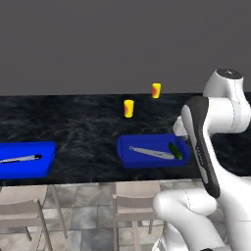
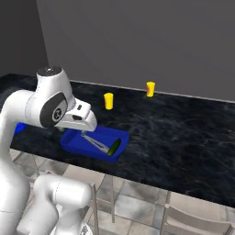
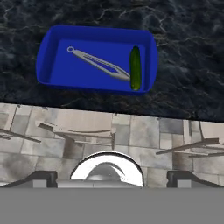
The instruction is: Gather the cucumber and broccoli from the fridge and place them on a tray on the dining counter. Then gather the chicken drumstick and fish from the fridge and place them on the other tray.
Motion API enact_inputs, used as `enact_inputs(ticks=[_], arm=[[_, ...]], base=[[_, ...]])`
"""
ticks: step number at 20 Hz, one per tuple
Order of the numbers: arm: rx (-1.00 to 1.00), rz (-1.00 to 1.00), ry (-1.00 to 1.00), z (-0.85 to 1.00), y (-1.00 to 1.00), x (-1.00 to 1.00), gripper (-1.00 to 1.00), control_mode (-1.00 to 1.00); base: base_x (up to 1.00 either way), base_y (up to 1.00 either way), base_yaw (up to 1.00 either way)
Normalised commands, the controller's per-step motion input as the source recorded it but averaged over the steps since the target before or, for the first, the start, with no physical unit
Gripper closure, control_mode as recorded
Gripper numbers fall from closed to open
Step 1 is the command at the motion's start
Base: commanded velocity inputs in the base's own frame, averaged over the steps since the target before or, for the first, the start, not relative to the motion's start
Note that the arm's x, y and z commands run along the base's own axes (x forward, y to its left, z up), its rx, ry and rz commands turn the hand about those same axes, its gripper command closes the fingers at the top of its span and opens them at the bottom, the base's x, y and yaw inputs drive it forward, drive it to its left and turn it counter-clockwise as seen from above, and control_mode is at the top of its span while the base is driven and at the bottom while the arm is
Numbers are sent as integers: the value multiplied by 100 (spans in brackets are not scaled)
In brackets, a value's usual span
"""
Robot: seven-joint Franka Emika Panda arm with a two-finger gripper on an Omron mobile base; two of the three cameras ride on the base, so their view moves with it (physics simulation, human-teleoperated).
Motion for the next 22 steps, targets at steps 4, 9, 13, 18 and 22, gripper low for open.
enact_inputs(ticks=[4,9,13,18,22], arm=[[0,0,0,12,40,-95,-100,-100],[-1,0,0,5,38,-80,-100,-100],[-4,0,-4,-12,16,-65,-100,-100],[0,0,-13,-14,0,-86,-100,-100],[0,0,0,0,0,-1,-100,-100]], base=[[0,0,0],[0,0,0],[0,0,0],[0,0,0],[0,0,0]])
